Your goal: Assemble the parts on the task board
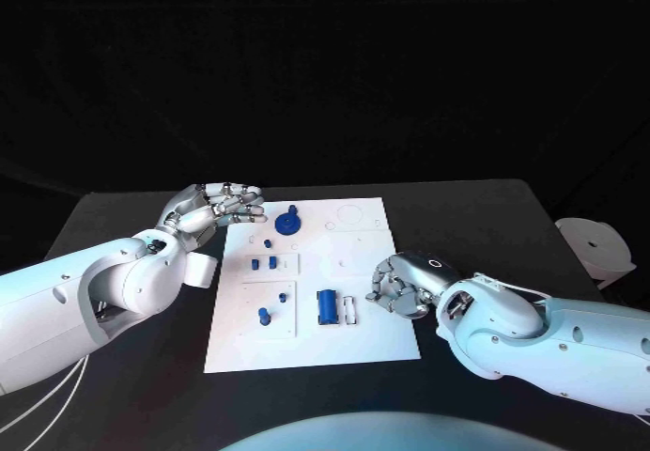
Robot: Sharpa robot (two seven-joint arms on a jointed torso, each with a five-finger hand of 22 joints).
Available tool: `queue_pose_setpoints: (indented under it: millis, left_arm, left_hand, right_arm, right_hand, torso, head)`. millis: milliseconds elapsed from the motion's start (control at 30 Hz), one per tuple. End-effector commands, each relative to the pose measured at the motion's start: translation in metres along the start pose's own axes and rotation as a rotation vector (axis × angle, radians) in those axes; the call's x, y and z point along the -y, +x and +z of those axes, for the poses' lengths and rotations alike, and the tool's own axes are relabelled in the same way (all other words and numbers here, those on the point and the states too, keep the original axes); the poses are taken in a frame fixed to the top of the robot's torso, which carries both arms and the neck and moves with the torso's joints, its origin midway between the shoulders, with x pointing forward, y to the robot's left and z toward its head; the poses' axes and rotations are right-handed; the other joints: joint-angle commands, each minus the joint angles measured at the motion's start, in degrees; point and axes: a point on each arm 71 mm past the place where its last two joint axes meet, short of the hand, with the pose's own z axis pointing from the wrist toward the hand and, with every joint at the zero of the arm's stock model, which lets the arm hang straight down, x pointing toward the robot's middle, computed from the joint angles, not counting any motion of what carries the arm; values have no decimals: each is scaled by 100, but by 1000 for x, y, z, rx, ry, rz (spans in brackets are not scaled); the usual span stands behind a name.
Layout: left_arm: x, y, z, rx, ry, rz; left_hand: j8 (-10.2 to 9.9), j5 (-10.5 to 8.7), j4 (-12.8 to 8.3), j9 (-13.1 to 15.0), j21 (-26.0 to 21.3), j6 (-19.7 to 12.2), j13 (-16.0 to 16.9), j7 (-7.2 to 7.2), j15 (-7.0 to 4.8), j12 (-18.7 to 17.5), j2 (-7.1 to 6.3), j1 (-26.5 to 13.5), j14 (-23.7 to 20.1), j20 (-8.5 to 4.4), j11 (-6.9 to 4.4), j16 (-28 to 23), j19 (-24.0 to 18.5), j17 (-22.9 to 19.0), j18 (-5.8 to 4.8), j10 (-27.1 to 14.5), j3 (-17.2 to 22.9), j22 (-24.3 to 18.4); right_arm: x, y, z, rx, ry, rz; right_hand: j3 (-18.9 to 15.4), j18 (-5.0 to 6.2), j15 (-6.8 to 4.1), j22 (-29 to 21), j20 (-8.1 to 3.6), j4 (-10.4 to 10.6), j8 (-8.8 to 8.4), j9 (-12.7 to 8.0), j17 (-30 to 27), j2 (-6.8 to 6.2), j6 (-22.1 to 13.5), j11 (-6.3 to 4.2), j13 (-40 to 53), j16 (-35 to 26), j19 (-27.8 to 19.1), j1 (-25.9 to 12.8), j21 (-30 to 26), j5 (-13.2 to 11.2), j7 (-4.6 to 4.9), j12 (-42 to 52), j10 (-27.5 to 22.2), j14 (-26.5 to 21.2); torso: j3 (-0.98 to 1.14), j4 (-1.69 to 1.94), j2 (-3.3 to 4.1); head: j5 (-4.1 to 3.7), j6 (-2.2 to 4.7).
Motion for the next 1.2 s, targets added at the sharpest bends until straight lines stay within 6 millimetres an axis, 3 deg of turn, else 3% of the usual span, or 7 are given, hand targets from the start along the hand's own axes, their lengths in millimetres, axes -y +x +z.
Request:
queue_pose_setpoints:
  millis: [33,567,1200]
  left_arm:
    - [0,3,0,-19,1,-13]
    - [0,5,1,-24,-1,-15]
    - [0,6,1,-28,-4,-17]
  left_hand:
    - [-14,18,7,-6,-32,-4,0,26,20,-37,47,-17,-6,25,20,-26,12,5,9,12,2,-9]
    - [-17,18,10,-6,-39,-5,0,28,21,-40,49,-20,-5,27,22,-31,15,11,9,11,2,-13]
    - [-24,17,14,-8,-51,-11,-1,35,24,-47,48,-24,-7,29,27,-40,18,18,9,7,-1,-20]
  right_arm:
    - [-6,0,3,13,-9,28]
    - [-23,13,19,-69,42,148]
    - [-26,20,28,-80,63,148]
  right_hand:
    - [131,-67,-32,1317,-31,-101,20,173,810,-5,159,23,402,20,325,-48,26,-21,-133,31,16,469]
    - [171,-60,-34,1307,-32,-106,42,196,823,-60,178,20,439,25,312,-151,-8,0,-137,68,37,471]
    - [171,-70,-36,1321,-33,-93,86,235,882,-75,223,15,516,47,332,-373,45,35,-146,150,82,484]
  torso:
    - [0,-2,0]
    - [1,-7,3]
    - [7,-10,1]
  head:
    - [16,-1]
    - [22,-7]
    - [25,-22]
